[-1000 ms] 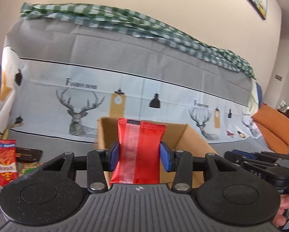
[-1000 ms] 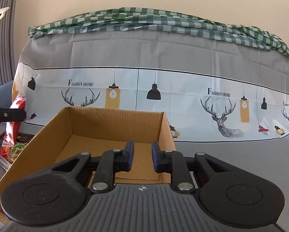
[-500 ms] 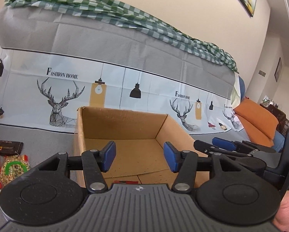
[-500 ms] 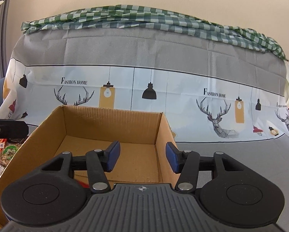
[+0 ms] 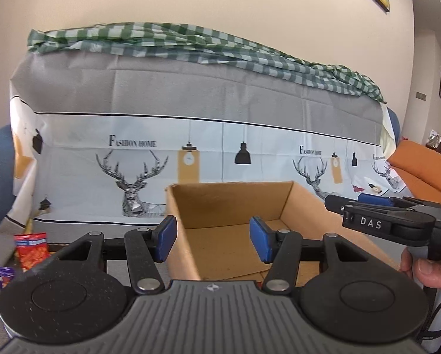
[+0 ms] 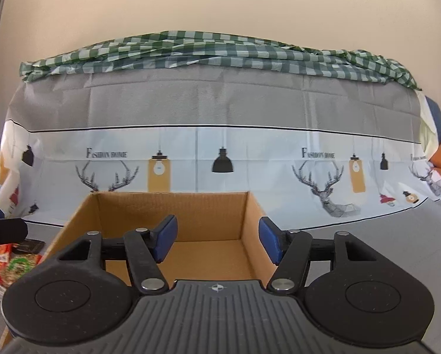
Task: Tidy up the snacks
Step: 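Move both open tools back to the snack pile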
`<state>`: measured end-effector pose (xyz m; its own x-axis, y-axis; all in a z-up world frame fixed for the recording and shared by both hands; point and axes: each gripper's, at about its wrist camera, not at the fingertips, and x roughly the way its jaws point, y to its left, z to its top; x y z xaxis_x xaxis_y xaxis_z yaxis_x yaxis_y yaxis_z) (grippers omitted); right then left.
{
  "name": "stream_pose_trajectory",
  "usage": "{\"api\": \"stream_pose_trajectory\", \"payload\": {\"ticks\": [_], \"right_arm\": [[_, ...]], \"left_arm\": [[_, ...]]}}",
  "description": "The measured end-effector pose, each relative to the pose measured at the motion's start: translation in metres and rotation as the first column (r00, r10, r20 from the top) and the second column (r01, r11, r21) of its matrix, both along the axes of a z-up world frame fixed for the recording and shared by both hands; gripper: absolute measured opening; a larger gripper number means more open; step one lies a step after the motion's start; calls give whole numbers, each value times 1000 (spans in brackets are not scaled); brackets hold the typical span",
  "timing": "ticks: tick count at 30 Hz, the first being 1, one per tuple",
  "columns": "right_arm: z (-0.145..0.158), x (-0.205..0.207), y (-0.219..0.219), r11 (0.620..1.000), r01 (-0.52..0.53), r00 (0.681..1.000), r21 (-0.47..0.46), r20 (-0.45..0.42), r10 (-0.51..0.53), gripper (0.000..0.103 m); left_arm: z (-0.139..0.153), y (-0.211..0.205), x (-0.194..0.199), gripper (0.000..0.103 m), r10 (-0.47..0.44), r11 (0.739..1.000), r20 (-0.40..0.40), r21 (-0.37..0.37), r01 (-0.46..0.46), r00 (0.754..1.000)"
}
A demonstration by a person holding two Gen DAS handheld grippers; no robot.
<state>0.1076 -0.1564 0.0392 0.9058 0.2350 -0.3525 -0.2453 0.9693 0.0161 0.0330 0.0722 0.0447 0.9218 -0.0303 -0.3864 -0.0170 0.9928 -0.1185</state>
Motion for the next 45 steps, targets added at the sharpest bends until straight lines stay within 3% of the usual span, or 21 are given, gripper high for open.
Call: {"api": "stream_pose_trajectory", "payload": {"ticks": [4, 5, 11, 15, 17, 24, 30, 38, 45], "right_arm": [[9, -15, 16, 998, -33, 999, 48, 12, 32, 62], [10, -17, 20, 997, -41, 999, 60, 5, 41, 62], [14, -38, 49, 987, -102, 994, 125, -15, 105, 46], [13, -55, 70, 977, -165, 986, 138, -16, 168, 43], [12, -62, 81, 971, -199, 979, 134, -14, 203, 43], [3, -74, 107, 953, -278, 959, 119, -15, 282, 43], [-6, -74, 115, 934, -311, 948, 174, -22, 319, 43], [-28, -95, 139, 907, -422, 906, -7, 43, 422, 43], [-35, -109, 161, 853, -520, 853, -41, 36, 521, 43]], "left_arm": [[5, 23, -8, 56, -16, 1000, -52, -12, 16, 999], [7, 30, -9, 49, -16, 1000, -65, -8, 16, 998], [16, 80, -21, 31, -6, 999, -101, 47, 11, 995], [-9, 128, -32, 22, 89, 995, -153, -32, -95, 984], [-22, 150, -31, 11, 179, 979, -256, -47, -197, 950], [-24, 185, -38, 11, 248, 956, -278, -86, -281, 928], [-38, 194, -29, 11, 295, 942, -353, -46, -332, 888], [-45, 205, -24, 11, 335, 927, -381, -29, -374, 861], [-51, 220, -21, 11, 364, 910, -412, -36, -414, 835]]}}
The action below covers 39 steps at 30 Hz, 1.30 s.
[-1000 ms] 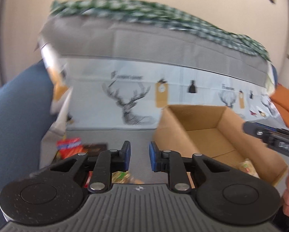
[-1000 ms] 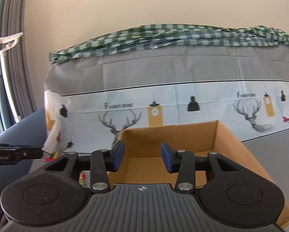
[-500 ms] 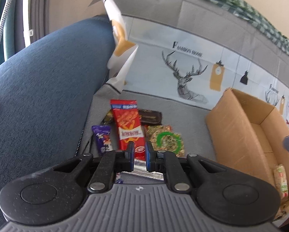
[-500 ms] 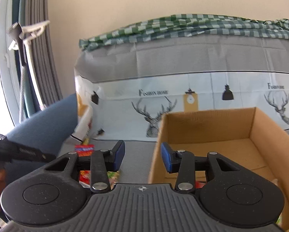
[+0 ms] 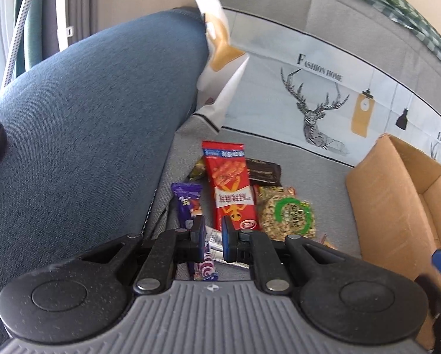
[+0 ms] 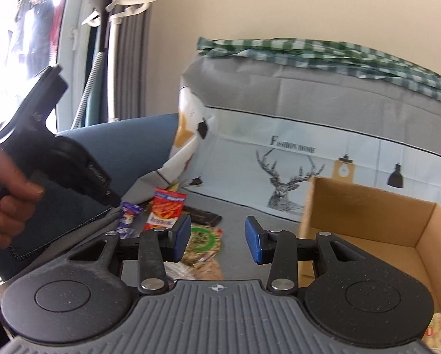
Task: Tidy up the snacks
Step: 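Move both open tools back to the snack pile, then grasp the purple candy bar with the left tool while the right grasps the clear cookie bag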
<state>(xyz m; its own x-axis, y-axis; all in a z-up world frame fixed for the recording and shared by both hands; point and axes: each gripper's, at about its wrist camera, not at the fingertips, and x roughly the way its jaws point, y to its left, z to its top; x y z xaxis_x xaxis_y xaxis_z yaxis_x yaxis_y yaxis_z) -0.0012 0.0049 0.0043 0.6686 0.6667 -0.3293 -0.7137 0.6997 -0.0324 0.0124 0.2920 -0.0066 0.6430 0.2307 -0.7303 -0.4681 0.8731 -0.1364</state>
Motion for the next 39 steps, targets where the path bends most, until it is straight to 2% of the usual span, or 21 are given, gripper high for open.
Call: {"api": "stream_pose_trajectory", "payload": {"ticks": [4, 8, 10, 11, 14, 16, 21, 27, 32, 33, 34, 36, 39], "right_arm": [[-11, 1, 19, 998, -30, 999, -50, -23, 29, 43], [-26, 10, 35, 995, -6, 997, -95, -74, -1, 46], [-36, 14, 44, 988, 21, 996, -153, -85, -34, 54], [-41, 17, 48, 983, 29, 995, -179, -90, -46, 54], [-50, 19, 56, 977, 29, 995, -211, -91, -49, 63], [-55, 23, 61, 974, 28, 994, -227, -94, -51, 69], [-70, 39, 73, 959, 43, 987, -279, -138, -84, 72], [-86, 49, 84, 944, 31, 972, -329, -212, -106, 74], [-89, 52, 83, 948, 27, 961, -318, -252, -112, 72], [-89, 51, 83, 948, 22, 963, -318, -250, -106, 69], [-89, 49, 83, 948, 15, 964, -317, -248, -98, 61], [-88, 48, 82, 951, 9, 965, -309, -245, -88, 55], [-83, 47, 76, 960, 0, 962, -279, -263, -76, 52]], "left_arm": [[-7, 3, 6, 11, 10, 1000, -30, -11, -10, 1000], [-15, 1, 15, 12, 7, 1000, -68, -4, -8, 998], [-20, -2, 21, 13, 8, 1000, -93, 12, -7, 996], [-22, -3, 24, 14, 10, 1000, -107, 17, -8, 994], [-31, -4, 34, 16, 22, 1000, -150, 18, -20, 988], [-36, -3, 39, 24, 36, 999, -174, 21, -33, 984], [-48, -4, 53, 33, 39, 998, -229, 54, -27, 973], [-61, -2, 64, 34, 32, 996, -280, 92, -7, 960], [-65, -4, 65, 34, 23, 992, -285, 123, 13, 958], [-64, -4, 65, 34, 23, 992, -285, 126, 14, 958], [-64, -4, 65, 34, 23, 992, -283, 128, 14, 959], [-61, -6, 63, 34, 22, 991, -277, 137, 16, 961], [-59, -8, 62, 34, 9, 990, -266, 140, 29, 964]]}}
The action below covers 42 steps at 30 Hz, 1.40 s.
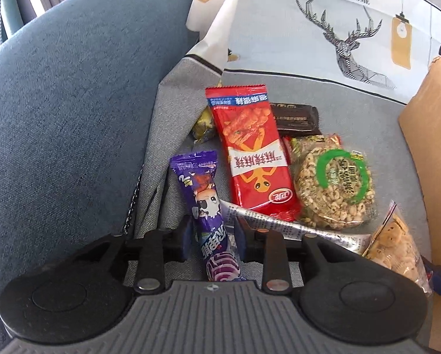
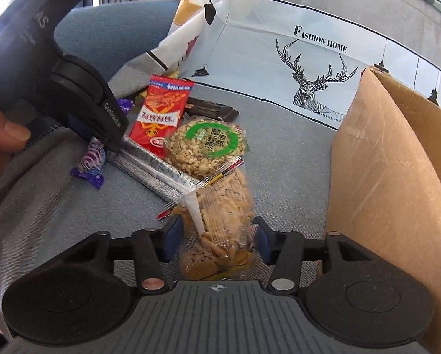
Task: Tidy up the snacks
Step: 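Grasp the purple candy bar with the left tool while the right grasps the clear cookie bag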
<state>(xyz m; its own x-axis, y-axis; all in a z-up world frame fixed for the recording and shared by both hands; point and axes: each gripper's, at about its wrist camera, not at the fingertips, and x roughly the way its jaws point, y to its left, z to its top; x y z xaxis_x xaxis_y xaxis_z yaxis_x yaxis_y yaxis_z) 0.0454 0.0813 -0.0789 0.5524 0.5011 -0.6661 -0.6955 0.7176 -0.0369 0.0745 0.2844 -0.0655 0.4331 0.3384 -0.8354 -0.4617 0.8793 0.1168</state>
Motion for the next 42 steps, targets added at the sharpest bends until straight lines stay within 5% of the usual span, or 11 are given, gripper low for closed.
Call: {"api": "stream_pose_trajectory", "payload": {"ticks": [9, 23, 31, 42], "right_arm": [[19, -14, -15, 996, -61, 998, 64, 20, 60, 51], [20, -52, -32, 992, -126, 990, 9, -64, 126, 51], [15, -57, -42, 995, -99, 983, 17, -156, 100, 52], [8, -58, -41, 993, -120, 976, 14, -179, 121, 57]], "left_arm": [[3, -3, -2, 17, -19, 1000, 7, 0, 19, 1000], [37, -26, -52, 16, -151, 976, 153, -131, 171, 977], [25, -30, -60, 16, -118, 933, 79, -331, 138, 990], [5, -30, -51, 18, -116, 934, -34, -343, 98, 993]]}}
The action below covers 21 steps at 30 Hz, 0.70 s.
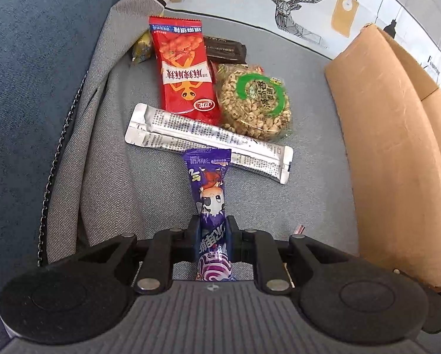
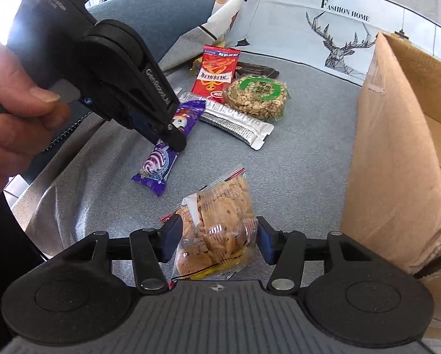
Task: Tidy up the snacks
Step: 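Grasp the purple candy bar with the left tool while the right grasps the clear cookie bag, then lift both held snacks and carry them over the cardboard box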
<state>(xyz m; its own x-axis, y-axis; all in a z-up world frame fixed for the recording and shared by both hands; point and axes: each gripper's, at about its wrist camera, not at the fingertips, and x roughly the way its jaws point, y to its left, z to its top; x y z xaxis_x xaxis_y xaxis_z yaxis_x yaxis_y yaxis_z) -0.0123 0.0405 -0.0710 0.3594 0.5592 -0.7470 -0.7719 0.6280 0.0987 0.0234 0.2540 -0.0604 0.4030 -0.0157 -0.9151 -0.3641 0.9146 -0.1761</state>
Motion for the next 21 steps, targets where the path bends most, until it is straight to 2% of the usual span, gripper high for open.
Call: {"api": "stream_pose_trajectory", "payload": {"ticks": [4, 6, 10, 16, 21], "right_arm": [[-1, 2, 4, 1000, -9, 1000, -10, -1, 9, 63], [-2, 3, 5, 1000, -13, 1000, -14, -4, 13, 64], [-6, 6, 7, 1000, -5, 1000, -29, 1, 5, 71], [-11, 10, 7, 1000, -7, 1000, -28, -3, 7, 71], [-12, 8, 9, 999, -33, 999, -35, 7, 33, 64]], "left_arm": [[-2, -1, 4, 21, -7, 1000, -16, 13, 7, 1000], [-4, -1, 5, 26, -9, 1000, -25, 23, 9, 1000], [-4, -2, 4, 26, -15, 999, -30, 32, 16, 999], [-6, -3, 4, 26, -20, 999, -34, 40, 21, 999], [-7, -4, 5, 26, -25, 999, -39, 47, 27, 999]]}}
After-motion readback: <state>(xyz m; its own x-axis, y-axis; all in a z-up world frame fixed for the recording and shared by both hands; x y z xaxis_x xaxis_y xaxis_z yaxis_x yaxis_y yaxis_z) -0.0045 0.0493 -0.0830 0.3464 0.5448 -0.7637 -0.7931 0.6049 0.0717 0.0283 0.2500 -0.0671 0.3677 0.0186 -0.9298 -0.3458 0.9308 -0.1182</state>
